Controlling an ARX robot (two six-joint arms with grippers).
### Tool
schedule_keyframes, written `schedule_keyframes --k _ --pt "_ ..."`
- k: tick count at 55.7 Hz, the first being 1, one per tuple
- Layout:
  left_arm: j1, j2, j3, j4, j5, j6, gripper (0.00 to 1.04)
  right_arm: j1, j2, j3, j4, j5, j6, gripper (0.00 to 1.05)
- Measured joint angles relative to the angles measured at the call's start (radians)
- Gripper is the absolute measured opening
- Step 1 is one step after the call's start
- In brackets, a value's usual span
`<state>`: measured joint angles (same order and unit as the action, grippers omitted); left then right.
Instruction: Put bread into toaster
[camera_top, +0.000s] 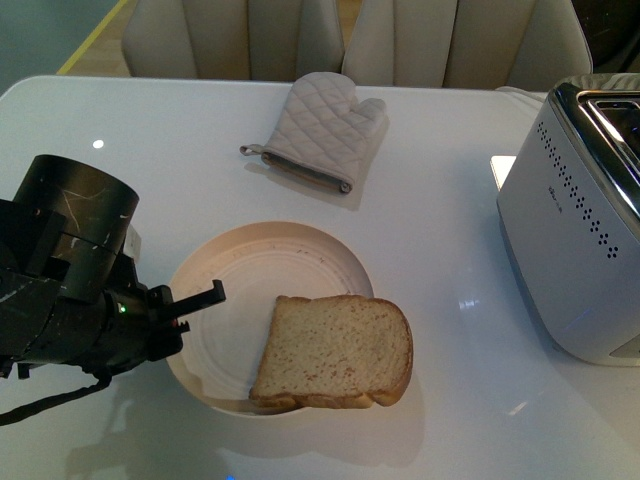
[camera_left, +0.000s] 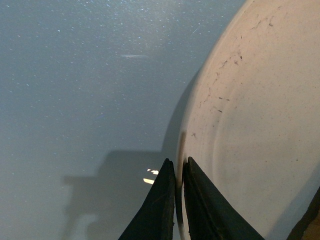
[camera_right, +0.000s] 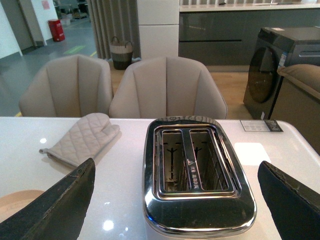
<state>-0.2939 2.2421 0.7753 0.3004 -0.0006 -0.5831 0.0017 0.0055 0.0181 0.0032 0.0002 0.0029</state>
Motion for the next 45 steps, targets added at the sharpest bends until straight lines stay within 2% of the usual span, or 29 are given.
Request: schedule_keyframes --k 19,32,45 --pt "-0.033 0.0 0.006 -0.008 0.002 -0.035 0.05 0.0 0.0 0.0 0.0 0.0 0.0 0.96" --pt "-0.018 -0.045 -0.005 -0.007 0.001 -0.034 0.39 0.0 0.0 0.0 0.0 0.0 0.0 0.96" --pt "0.098 -0.297 -0.087 0.063 0.043 -0.031 0.74 0.0 0.0 0.0 0.0 0.0 0.0 0.96"
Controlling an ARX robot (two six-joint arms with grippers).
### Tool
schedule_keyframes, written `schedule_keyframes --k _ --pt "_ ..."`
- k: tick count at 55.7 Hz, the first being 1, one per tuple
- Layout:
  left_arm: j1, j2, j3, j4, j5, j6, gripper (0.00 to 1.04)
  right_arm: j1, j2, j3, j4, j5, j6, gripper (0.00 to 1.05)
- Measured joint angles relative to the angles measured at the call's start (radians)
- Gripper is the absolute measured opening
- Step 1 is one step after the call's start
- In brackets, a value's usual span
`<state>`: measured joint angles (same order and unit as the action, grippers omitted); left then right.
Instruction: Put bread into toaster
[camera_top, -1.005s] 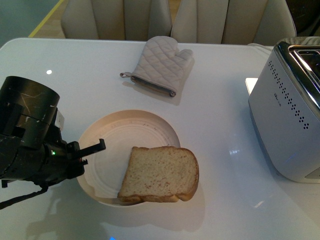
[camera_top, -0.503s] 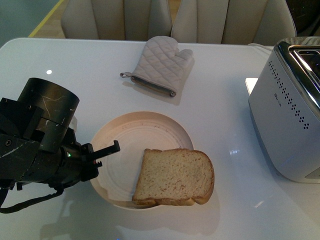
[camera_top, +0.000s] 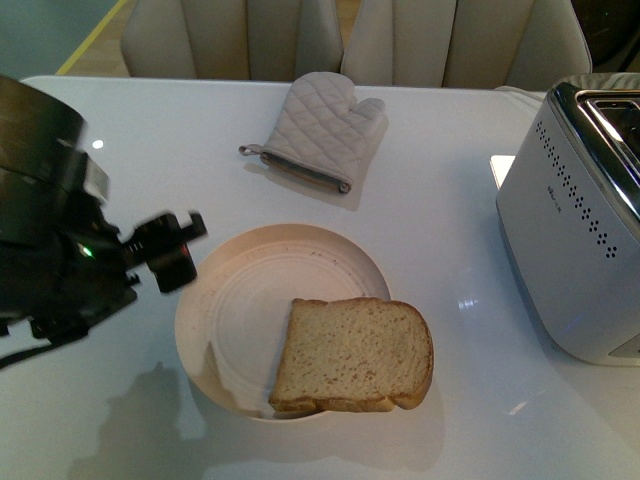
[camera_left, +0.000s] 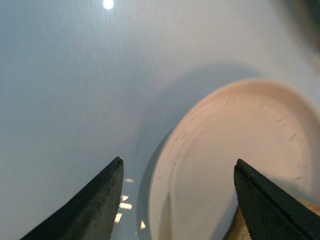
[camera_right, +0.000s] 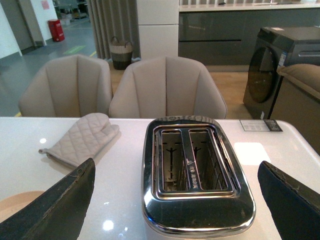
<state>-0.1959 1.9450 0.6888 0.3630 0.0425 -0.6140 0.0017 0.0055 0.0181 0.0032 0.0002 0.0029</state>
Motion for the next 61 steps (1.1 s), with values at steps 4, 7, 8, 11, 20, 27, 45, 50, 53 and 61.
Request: schedule_keyframes --k 4,7,8,11,20,27,45,50,53,61 --pt "0.044 -0.104 -0.041 0.024 0.016 0.007 0.84 0.0 0.0 0.0 0.0 0.0 0.0 0.96" --pt "0.079 -0.198 -0.08 0.037 0.037 0.021 0.93 0.0 0.0 0.0 0.0 0.0 0.0 0.96" --pt "0.085 -0.217 -0.089 0.041 0.043 0.023 0.95 0.0 0.0 0.0 0.0 0.0 0.0 0.96" --pt "0.116 -0.315 -0.13 0.059 0.072 0.034 0.99 0.0 0.0 0.0 0.0 0.0 0.0 0.96" --pt "0.204 -0.591 -0.237 0.12 0.13 0.069 0.96 0.0 0.0 0.0 0.0 0.0 0.0 0.96" --pt "0.203 -0.652 -0.395 0.546 -0.032 0.347 0.75 0.0 0.0 0.0 0.0 0.001 0.0 0.96" --pt "0.198 -0.813 -0.575 0.651 -0.042 0.589 0.16 0.0 -0.001 0.0 0.0 0.0 0.0 0.96" --pt "0.198 -0.894 -0.615 0.594 -0.043 0.595 0.03 0.0 -0.001 0.0 0.0 0.0 0.0 0.96" --pt "0.198 -0.962 -0.631 0.547 -0.043 0.597 0.03 0.0 -0.001 0.0 0.0 0.0 0.0 0.96" --pt "0.198 -1.124 -0.661 0.416 -0.043 0.599 0.03 0.0 -0.001 0.0 0.0 0.0 0.0 0.96"
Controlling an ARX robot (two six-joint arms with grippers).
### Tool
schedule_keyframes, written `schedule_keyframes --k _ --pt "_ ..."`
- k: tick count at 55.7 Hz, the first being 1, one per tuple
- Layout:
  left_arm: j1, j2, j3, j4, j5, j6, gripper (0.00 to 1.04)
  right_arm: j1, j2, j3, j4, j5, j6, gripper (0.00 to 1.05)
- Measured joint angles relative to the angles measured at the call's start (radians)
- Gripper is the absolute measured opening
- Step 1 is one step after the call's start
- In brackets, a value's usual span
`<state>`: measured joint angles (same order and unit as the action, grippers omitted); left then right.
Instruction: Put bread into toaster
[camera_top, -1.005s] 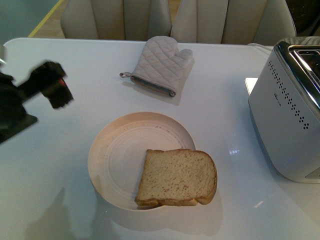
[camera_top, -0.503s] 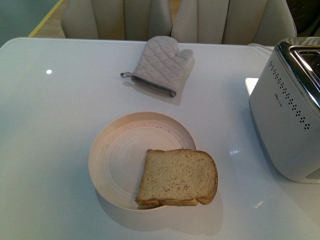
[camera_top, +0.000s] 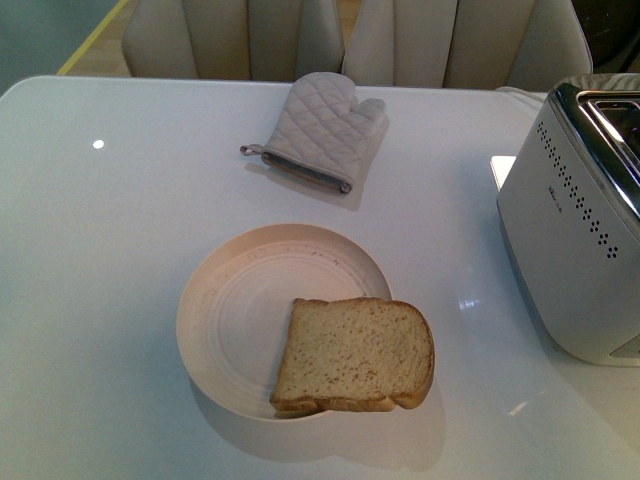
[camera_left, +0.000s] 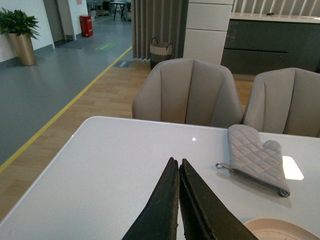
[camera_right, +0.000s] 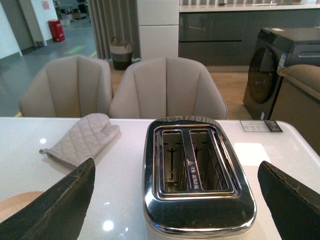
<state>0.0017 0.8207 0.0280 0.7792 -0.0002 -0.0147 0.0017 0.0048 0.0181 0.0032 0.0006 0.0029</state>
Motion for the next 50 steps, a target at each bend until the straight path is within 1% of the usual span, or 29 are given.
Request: schedule_keyframes --k 15,24,34,50 --pt "0.0 -0.235 -0.016 -0.207 0.0 0.001 0.03 0.0 0.0 0.0 0.0 0.0 0.0 0.96" --pt "0.0 -0.333 -0.016 -0.298 0.0 0.001 0.03 0.0 0.0 0.0 0.0 0.0 0.0 0.96" --pt "0.0 -0.436 -0.016 -0.395 0.0 0.001 0.03 0.0 0.0 0.0 0.0 0.0 0.0 0.96" --pt "0.0 -0.546 -0.016 -0.504 0.0 0.003 0.03 0.0 0.0 0.0 0.0 0.0 0.0 0.96"
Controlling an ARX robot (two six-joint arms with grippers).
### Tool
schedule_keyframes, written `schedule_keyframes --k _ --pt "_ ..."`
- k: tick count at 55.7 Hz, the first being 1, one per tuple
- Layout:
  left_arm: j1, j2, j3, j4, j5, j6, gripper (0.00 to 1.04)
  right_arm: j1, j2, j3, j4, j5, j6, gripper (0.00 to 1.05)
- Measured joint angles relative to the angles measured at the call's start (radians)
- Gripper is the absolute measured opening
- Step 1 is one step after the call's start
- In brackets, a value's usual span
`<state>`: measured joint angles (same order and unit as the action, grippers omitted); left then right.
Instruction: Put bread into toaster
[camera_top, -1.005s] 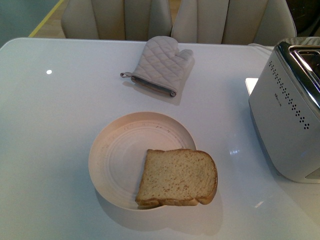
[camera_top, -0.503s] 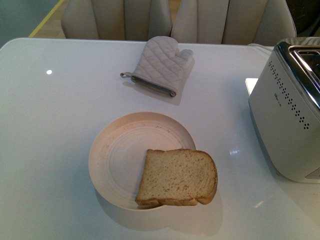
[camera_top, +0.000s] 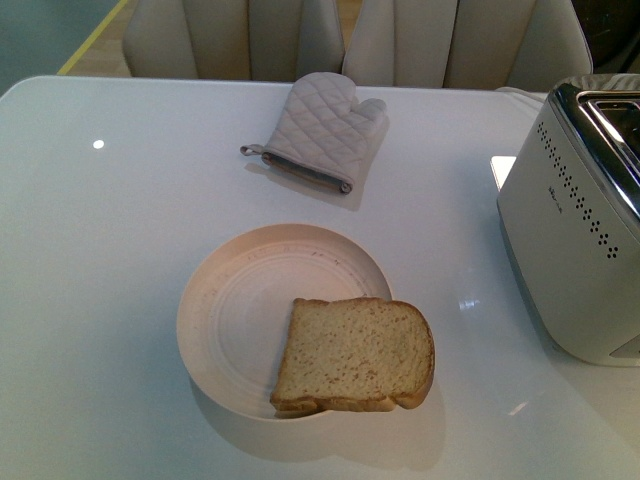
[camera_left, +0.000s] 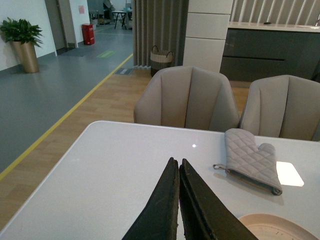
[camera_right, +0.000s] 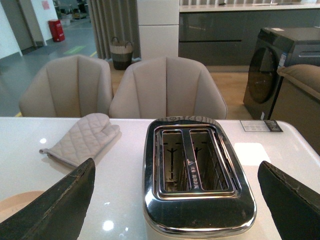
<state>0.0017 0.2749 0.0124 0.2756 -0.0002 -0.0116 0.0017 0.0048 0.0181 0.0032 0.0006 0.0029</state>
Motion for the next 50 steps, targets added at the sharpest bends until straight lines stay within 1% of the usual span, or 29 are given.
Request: schedule_keyframes --k 21,25,27,40,41,45,46,49,50 --pt "0.0 -0.104 0.0 -0.104 0.0 0.0 0.03 0.0 0.0 0.0 0.0 0.0 0.0 0.96" --pt "0.0 -0.197 0.0 -0.231 0.0 0.0 0.03 0.0 0.0 0.0 0.0 0.0 0.0 0.96" --pt "0.0 -0.24 0.0 -0.263 0.0 0.0 0.03 0.0 0.0 0.0 0.0 0.0 0.0 0.96" --pt "0.0 -0.268 0.0 -0.274 0.0 0.0 0.03 0.0 0.0 0.0 0.0 0.0 0.0 0.96" --pt "0.0 -0.268 0.0 -0.274 0.0 0.0 0.05 0.0 0.0 0.0 0.0 0.0 0.0 0.96" --pt "0.0 -0.269 0.0 -0.274 0.0 0.0 0.19 0.0 0.0 0.0 0.0 0.0 0.0 0.96" --pt "0.0 -0.269 0.0 -0.274 0.0 0.0 0.2 0.0 0.0 0.0 0.0 0.0 0.0 0.96" --pt "0.0 -0.269 0.0 -0.274 0.0 0.0 0.31 0.0 0.0 0.0 0.0 0.0 0.0 0.96" --pt "0.0 -0.269 0.0 -0.274 0.0 0.0 0.33 0.0 0.0 0.0 0.0 0.0 0.0 0.96"
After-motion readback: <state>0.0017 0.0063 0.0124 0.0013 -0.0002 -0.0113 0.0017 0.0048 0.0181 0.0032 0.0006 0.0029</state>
